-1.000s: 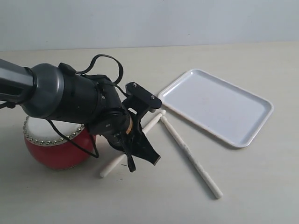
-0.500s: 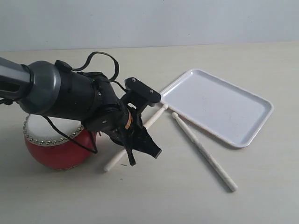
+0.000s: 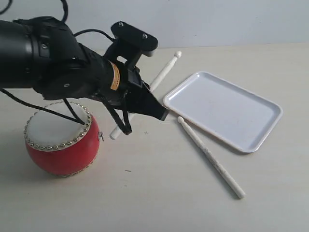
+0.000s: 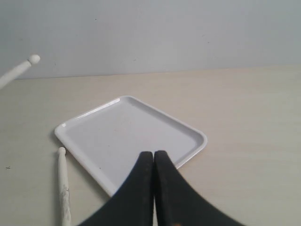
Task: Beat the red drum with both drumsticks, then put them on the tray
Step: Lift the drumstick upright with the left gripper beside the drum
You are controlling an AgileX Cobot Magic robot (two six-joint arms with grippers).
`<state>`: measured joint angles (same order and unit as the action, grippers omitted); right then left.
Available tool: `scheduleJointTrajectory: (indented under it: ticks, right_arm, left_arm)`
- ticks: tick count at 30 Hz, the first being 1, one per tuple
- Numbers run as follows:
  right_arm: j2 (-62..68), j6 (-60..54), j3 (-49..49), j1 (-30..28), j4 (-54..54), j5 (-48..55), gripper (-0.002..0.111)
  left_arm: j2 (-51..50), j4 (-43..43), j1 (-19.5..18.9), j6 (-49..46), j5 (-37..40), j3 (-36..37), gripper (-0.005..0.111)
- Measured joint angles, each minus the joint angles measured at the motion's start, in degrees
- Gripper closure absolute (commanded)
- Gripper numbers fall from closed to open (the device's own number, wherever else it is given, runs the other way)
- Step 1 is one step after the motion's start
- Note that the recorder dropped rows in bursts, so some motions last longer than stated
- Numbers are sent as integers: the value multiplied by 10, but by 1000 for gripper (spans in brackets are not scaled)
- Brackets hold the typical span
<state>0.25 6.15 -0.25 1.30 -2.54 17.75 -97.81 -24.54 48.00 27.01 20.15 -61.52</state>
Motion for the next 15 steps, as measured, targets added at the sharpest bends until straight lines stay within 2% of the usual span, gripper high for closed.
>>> scheduleJointTrajectory:
  ticks: [5,8,10,15]
  right_arm:
    - [0,0,0,0,0,0,108]
    - [0,0,0,0,0,0,108]
    - [0,0,0,0,0,0,108]
    - [0,0,0,0,0,0,108]
  left_arm:
    - [104,-3,0,7,-62,70,107]
    - [191,-3,0,14,-153,140,107]
    - [236,-3,0,15,-188,180,107]
    - [334,-3,0,15,-225,271,107]
